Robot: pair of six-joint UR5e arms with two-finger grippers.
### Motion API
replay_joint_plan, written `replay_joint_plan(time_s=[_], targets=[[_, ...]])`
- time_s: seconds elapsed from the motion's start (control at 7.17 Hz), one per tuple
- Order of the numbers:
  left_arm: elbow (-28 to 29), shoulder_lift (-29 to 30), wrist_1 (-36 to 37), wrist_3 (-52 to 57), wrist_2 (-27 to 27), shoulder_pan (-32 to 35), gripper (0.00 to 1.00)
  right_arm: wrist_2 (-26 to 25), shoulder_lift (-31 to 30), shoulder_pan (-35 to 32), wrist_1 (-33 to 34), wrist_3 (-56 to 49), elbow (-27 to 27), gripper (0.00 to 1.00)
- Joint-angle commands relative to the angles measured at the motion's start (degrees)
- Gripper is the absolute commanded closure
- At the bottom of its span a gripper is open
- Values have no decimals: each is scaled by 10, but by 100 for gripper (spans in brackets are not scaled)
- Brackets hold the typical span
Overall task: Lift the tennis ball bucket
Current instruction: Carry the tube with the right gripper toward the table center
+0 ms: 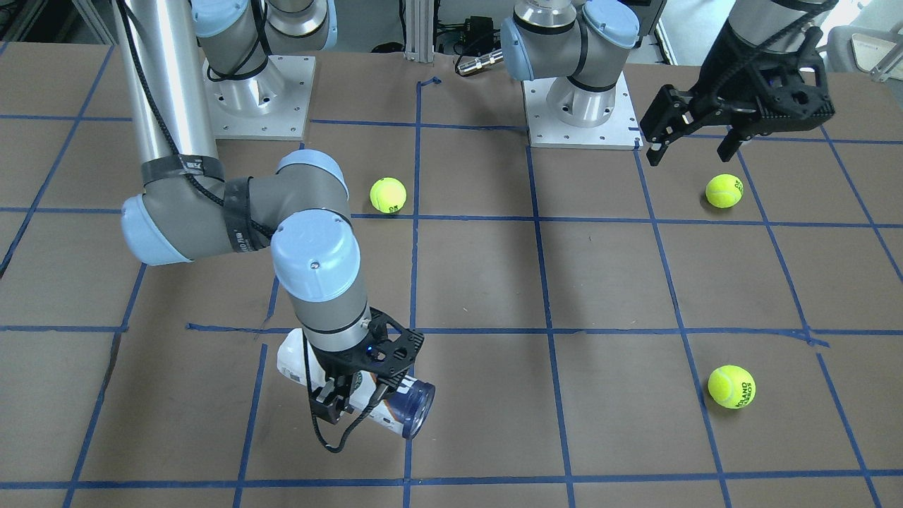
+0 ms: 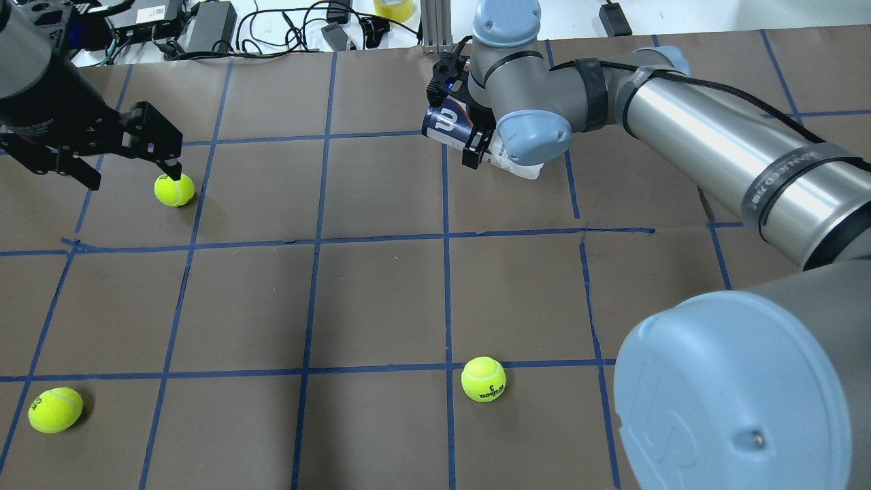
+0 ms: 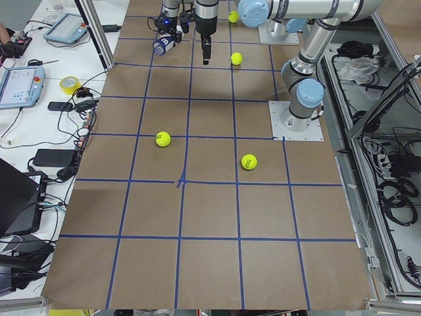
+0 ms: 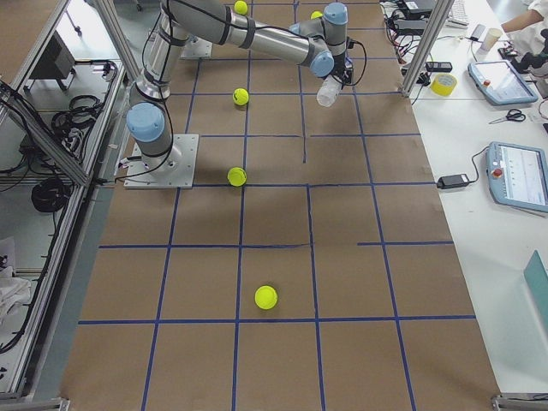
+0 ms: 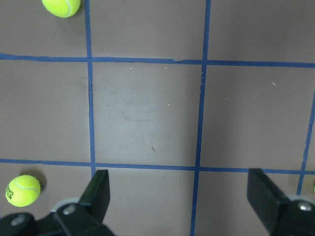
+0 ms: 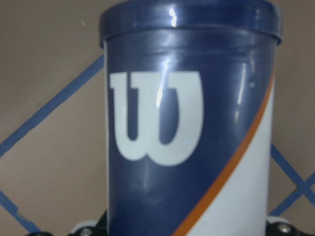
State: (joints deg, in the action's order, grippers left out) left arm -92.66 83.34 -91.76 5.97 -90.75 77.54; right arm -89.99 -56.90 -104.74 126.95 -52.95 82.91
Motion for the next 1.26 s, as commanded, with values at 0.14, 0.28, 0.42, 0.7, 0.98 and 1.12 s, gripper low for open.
replay_joint_plan(time_s=[0.14, 0.28, 0.42, 0.7, 0.98, 1.12], targets=[[-1, -2, 0, 27, 1, -22, 0, 4, 5, -54, 36, -134, 8, 26], [-3, -3, 0, 27, 1, -22, 0, 17, 7, -56, 39, -185, 18, 26], [-3, -4, 0, 27, 0, -22, 0, 29, 7, -61, 42, -226, 25, 26], [-4, -4, 0, 27, 0, -22, 0, 42, 9, -96, 71, -226, 48, 26], [-5, -2, 0, 27, 0, -22, 0, 47, 28, -110, 94, -209, 49, 26], [-5, 0, 1, 28, 0, -23, 0, 39, 45, -132, 120, -190, 49, 26]])
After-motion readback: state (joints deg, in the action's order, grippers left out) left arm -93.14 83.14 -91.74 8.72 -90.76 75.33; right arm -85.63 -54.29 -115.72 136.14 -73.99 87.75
